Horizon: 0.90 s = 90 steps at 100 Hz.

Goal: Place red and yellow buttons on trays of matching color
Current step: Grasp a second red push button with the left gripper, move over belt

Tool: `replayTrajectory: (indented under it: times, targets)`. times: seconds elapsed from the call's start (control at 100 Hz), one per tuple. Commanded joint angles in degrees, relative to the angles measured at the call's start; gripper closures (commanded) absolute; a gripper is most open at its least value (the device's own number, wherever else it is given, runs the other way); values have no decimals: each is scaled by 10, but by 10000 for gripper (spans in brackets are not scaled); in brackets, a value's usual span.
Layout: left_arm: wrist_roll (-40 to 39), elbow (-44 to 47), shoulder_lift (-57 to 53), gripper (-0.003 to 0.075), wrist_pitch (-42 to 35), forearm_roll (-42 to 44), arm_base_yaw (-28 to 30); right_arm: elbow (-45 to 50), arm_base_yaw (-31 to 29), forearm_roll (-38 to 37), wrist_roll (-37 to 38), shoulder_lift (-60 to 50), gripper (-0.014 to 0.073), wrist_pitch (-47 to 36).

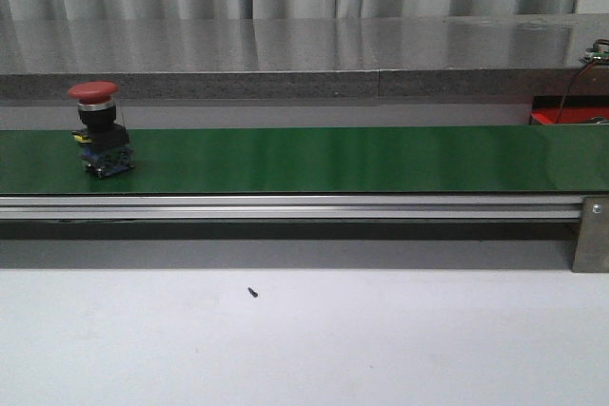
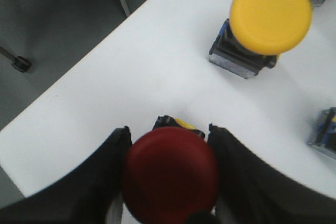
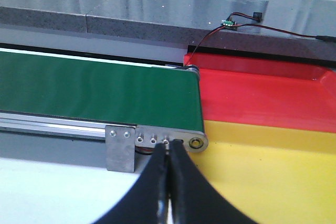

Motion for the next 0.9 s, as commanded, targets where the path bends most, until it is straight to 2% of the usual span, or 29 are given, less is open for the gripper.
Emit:
replayTrajectory:
  times: [0.0, 0.19, 0.39, 0.59, 0.8, 0.89]
  targets:
    - [-5, -15, -59, 566, -7, -17, -7, -11, -4, 0, -2, -10, 690, -49]
    - [0, -15, -133, 566, 12, -22, -61, -11, -4, 0, -2, -10, 690, -49]
    - [3, -16, -181, 563, 28, -22, -160, -11, -4, 0, -2, -10, 690, -49]
    - [32, -37, -182, 561, 46, -22, -253, -11, -4, 0, -2, -10, 690, -49]
    - [51, -67, -151, 557, 67, -23, -295, -11, -4, 0, -2, -10, 690, -49]
    - [59, -75, -131, 531, 70, -25, -304, -11, -4, 0, -2, -10, 690, -49]
